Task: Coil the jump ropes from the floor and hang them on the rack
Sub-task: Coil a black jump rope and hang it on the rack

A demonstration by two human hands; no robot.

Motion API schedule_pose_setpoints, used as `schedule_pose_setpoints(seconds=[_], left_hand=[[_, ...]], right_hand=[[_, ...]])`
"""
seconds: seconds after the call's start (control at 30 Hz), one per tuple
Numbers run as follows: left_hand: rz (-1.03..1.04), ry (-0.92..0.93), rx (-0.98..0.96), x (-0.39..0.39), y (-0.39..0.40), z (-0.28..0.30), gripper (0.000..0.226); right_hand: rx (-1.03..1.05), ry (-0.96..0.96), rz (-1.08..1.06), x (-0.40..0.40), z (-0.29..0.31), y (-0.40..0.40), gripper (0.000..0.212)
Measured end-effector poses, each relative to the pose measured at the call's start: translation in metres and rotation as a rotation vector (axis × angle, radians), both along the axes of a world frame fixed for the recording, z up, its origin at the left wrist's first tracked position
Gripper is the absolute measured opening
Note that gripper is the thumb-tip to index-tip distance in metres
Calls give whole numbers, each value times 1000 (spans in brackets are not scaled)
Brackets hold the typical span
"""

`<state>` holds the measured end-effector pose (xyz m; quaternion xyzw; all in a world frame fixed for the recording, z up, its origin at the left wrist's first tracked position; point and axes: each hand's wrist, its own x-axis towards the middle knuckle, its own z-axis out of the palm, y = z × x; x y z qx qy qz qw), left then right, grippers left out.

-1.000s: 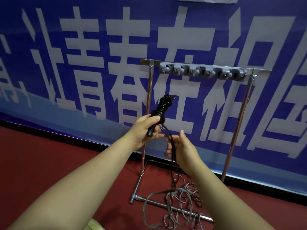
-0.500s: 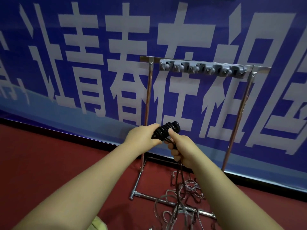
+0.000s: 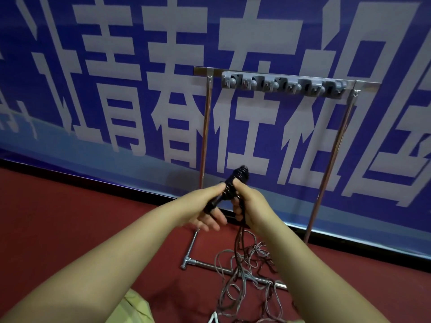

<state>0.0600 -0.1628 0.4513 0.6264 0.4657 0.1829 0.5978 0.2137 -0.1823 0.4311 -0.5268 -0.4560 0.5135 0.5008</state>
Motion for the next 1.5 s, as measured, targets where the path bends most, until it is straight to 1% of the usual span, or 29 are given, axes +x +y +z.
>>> schedule_pose_setpoints(seconds=[0.03,0.07,0.1,0.17,0.23,0.3,0.37,0.43,0.5,0.57,0.63,0.73,0.8,0.87,0.9,0.93,0.97,1.0,1.03,1.07,1.13,1.2,1.27,1.37,1.43,1.5], left_hand=[[-14,-47,-110,-3,-2,-1,60],[-28,-89,-162,-6,-3,-1,63],[-31,-129,-173,-8,-4,-2,61],[-2,-176,-115,-9,-4,-4,50],[50,-147,-27,-6,-4,-8,40],[81,-44,76,-4,-2,-13,36],[80,110,208,-4,1,-17,34],[68,282,348,-7,5,-19,34],[64,425,463,-10,7,-17,37],[64,508,535,-10,9,-14,41],[47,577,594,-11,8,-9,37],[-19,725,747,-10,5,-4,35],[-46,809,860,-7,2,-2,37],[-75,842,923,-5,-1,-1,37],[-89,822,906,-4,-2,-1,37],[-103,751,831,-4,-2,-1,36],[-118,623,696,-4,-2,-2,35],[-128,450,509,-5,-4,-2,34],[-122,281,306,-5,-6,-2,38],[-110,157,126,-7,-7,-2,47],[-96,11,-117,-10,-8,-3,68],[-105,-42,-234,-11,-10,-7,76],[-73,-36,-239,-8,-13,-12,69],[45,50,-88,-1,-16,-15,60],[102,183,111,0,-14,-14,55],[131,369,371,-2,-9,-11,52]], right_hand=[[42,-42,29,0,0,-1,39],[78,-62,56,-1,-1,-2,37],[102,-62,78,-1,-2,-3,35],[107,-70,112,0,-5,-4,36],[65,-78,153,3,-4,-7,39],[-3,-66,195,6,-2,-10,41],[-71,-82,216,8,-2,-13,40],[-102,-146,215,9,-6,-14,41],[-86,-233,181,8,-12,-14,44],[-51,-283,122,6,-17,-14,47],[-32,-264,80,3,-20,-15,50],[-94,-180,88,-1,-18,-18,60],[-152,-173,81,-1,-14,-19,66],[-183,-191,54,-1,-13,-17,66],[-178,-208,40,0,-13,-17,65],[-160,-221,30,1,-15,-16,63],[-135,-223,24,2,-16,-16,60],[-107,-215,26,4,-18,-16,58],[-80,-202,34,5,-19,-18,58],[-56,-190,46,7,-21,-19,58],[-5,-182,81,6,-21,-24,60],[56,-216,117,4,-18,-28,58],[73,-280,127,3,-15,-31,57],[8,-359,140,6,-11,-32,60],[-54,-396,162,8,-12,-32,69],[-90,-439,158,8,-15,-31,77]])
